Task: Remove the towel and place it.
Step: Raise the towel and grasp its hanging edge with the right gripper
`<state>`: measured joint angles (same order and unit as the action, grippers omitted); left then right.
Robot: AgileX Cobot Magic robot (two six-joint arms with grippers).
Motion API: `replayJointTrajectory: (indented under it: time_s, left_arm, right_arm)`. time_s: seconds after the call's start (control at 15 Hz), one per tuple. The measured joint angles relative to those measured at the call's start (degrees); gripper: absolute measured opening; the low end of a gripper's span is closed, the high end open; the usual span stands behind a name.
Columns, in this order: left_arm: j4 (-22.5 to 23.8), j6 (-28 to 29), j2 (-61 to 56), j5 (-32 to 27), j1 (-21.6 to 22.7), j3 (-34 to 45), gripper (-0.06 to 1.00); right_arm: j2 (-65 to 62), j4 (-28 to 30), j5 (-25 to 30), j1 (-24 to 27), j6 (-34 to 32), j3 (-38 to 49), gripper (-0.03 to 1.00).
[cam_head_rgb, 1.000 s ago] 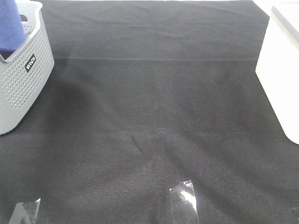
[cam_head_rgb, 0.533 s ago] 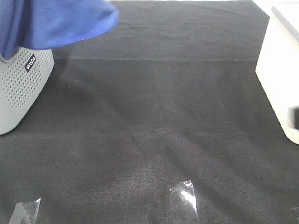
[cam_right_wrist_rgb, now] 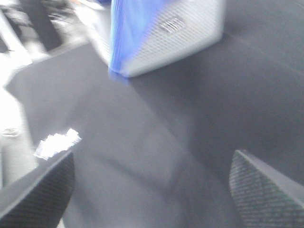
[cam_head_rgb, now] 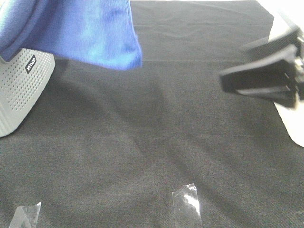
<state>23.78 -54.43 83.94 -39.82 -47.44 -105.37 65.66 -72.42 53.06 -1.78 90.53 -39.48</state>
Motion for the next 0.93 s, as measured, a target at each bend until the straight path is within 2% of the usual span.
replayJointTrajectory:
  time_s: [0.13, 0.27, 0.47, 0.8, 0.93]
  left_arm:
    - [-0.11, 0.00, 0.00, 0.00, -1.55, 0.00, 0.00]
    - [-0.86, 0.00, 0.00, 0.00, -1.83, 0.00, 0.00]
    - [-2.64, 0.00, 0.00, 0.00, -1.95, 0.00, 0.00]
    - [-4.58, 0.00, 0.00, 0.63, -1.95, 0.00, 0.00]
    - [-5.39, 0.00, 0.00, 0.80, -1.95, 0.00, 0.00]
  right_arm:
    - [6.02, -4.58, 3.55, -0.92, 5.50, -3.04, 0.84]
    - [11.34, -6.13, 4.01, -5.44, 7.62, -6.13, 0.84]
    - [16.56, -6.99, 1.95, -11.52, 8.54, -10.94, 0.84]
    - [23.89, -7.85, 1.49, -13.29, 8.48, -17.36, 0.84]
    - [24.81, -7.79, 1.32, -16.10, 8.48, -18.45, 0.84]
